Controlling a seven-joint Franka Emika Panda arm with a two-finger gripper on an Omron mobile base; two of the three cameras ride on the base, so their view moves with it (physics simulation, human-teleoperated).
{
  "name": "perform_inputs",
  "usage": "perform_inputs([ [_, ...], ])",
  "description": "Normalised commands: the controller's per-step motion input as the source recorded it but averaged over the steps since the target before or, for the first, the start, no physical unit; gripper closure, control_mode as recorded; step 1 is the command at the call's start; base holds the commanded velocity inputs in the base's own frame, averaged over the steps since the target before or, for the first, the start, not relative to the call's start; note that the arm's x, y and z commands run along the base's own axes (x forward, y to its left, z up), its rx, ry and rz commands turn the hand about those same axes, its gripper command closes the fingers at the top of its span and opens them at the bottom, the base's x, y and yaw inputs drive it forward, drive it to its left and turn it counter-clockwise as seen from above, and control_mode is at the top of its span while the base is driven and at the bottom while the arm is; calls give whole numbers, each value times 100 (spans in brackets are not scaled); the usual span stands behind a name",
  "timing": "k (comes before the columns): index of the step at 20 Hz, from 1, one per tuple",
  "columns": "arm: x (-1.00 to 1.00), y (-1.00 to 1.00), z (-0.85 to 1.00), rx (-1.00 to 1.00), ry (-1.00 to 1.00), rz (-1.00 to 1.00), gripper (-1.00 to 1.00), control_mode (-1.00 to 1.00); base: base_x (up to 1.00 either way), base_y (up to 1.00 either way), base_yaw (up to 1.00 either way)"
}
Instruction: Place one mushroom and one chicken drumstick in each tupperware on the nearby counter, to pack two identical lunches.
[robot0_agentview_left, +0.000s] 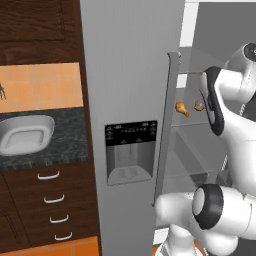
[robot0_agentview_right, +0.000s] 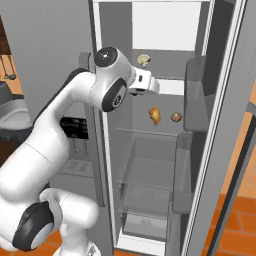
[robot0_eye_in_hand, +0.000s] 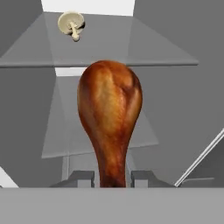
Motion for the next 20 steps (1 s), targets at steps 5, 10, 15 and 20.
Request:
perform_inputs([
  [5, -100, 50, -29, 5, 2, -12, 100, -100, 0, 0, 0],
  [10, -89, 37, -55, 2, 0, 0, 100, -100, 0, 0, 0],
  [15, -98, 30, -45, 6, 0, 0, 100, -100, 0, 0, 0],
  [20, 0, 0, 0, 0, 0, 0, 100, 100, -75, 82, 12],
])
